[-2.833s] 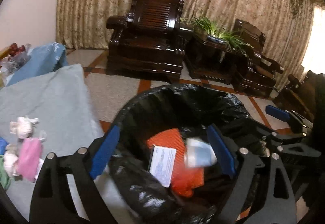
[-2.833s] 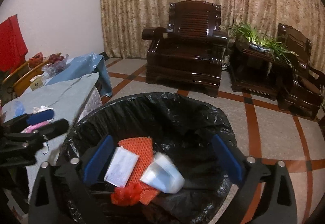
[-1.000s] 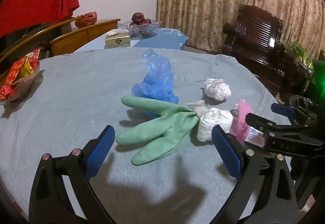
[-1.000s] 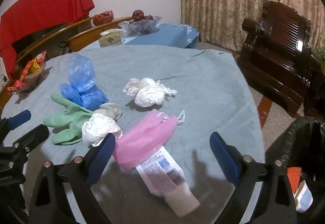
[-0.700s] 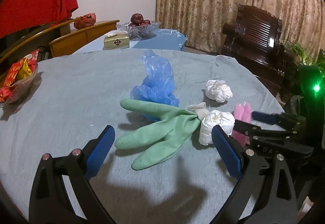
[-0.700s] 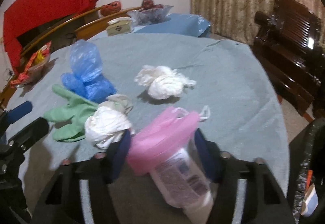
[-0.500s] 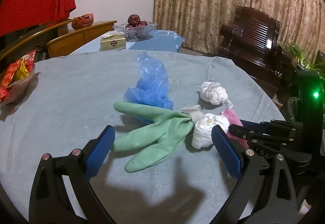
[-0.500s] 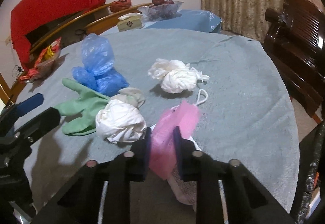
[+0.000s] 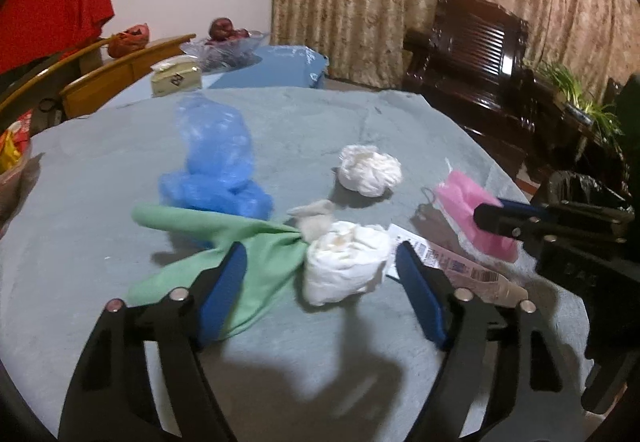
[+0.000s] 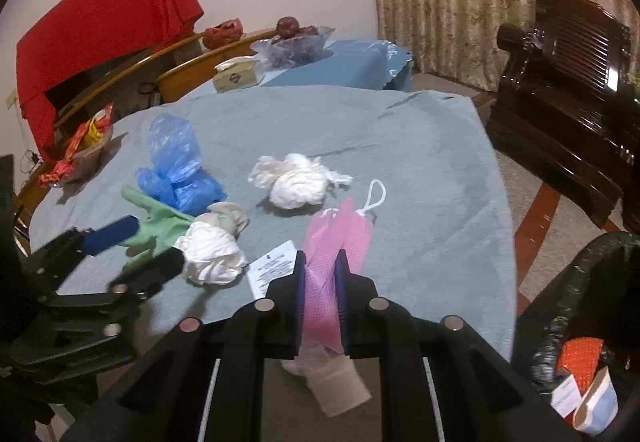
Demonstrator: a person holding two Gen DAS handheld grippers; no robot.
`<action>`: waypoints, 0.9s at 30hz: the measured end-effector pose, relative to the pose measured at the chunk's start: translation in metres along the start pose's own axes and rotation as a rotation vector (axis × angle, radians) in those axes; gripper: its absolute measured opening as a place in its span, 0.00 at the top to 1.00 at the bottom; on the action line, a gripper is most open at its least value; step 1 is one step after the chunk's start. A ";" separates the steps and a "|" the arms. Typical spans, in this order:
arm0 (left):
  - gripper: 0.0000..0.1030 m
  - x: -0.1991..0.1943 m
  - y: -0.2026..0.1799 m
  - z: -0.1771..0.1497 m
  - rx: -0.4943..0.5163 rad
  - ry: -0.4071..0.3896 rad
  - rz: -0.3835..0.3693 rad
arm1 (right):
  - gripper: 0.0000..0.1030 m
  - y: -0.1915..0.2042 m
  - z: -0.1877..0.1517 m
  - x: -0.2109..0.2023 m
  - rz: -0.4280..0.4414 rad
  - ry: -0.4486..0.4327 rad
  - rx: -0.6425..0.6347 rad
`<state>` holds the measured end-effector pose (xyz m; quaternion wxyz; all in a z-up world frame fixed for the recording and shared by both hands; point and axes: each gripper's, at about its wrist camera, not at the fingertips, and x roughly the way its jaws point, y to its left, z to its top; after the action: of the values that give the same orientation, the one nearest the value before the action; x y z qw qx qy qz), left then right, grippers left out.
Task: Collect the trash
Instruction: 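Grasp the pink mesh bag with the right tool while the left grasps the white tissue ball, then carry the pink mesh bag and tissue ball over the bin and open both tools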
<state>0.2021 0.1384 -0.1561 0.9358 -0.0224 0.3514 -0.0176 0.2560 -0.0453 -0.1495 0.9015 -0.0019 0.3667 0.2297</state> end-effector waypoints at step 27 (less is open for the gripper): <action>0.63 -0.042 -0.042 0.012 0.013 -0.019 -0.026 | 0.86 -0.015 0.000 -0.088 -0.020 -0.138 0.013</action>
<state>0.1779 0.0993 -0.1168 0.9389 -0.0208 0.3420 -0.0320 0.2073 -0.0952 -0.0941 0.9269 0.0163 0.3051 0.2180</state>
